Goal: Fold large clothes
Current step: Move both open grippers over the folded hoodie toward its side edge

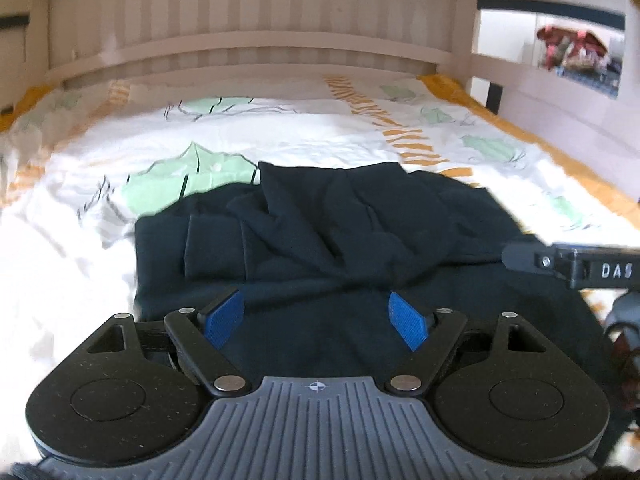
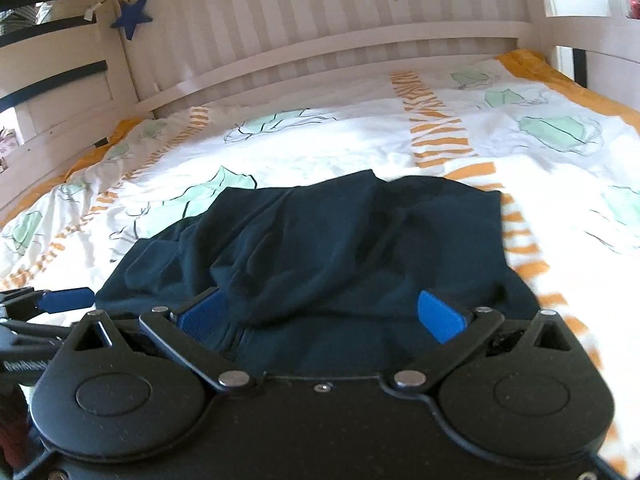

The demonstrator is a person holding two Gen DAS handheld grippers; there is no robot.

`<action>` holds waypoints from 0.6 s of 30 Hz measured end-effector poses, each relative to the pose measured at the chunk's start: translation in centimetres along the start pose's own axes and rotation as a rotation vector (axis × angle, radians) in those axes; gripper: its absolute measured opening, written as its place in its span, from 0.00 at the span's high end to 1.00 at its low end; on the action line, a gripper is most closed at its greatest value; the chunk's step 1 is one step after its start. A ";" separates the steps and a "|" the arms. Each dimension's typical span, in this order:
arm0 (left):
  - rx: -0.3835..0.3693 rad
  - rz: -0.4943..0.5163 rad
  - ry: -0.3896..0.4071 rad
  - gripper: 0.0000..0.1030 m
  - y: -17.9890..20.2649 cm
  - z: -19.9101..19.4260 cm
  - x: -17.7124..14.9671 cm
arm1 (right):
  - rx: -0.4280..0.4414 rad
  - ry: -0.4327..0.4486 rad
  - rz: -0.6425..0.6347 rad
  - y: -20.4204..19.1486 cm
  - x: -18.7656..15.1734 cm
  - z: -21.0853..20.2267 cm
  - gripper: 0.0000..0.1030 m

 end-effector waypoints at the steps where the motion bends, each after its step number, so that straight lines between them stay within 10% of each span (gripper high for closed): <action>1: -0.004 -0.019 -0.008 0.23 -0.2 -0.7 -0.3 | -0.001 -0.007 0.010 0.1 -0.4 -0.8 0.01; 18: 0.133 -0.195 -0.118 0.23 -6.8 -7.9 -6.7 | -0.162 -0.193 0.294 4.4 -8.0 -10.2 0.01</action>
Point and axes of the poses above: each gripper's, at about its wrist camera, not at the fingertips, and z roughly the way its jaws point, y to its right, x to its top, the point moved 8 cm from there along z, roughly the way its jaws point, and after that the axes turned 10 degrees about -z, right-handed, at the moved point
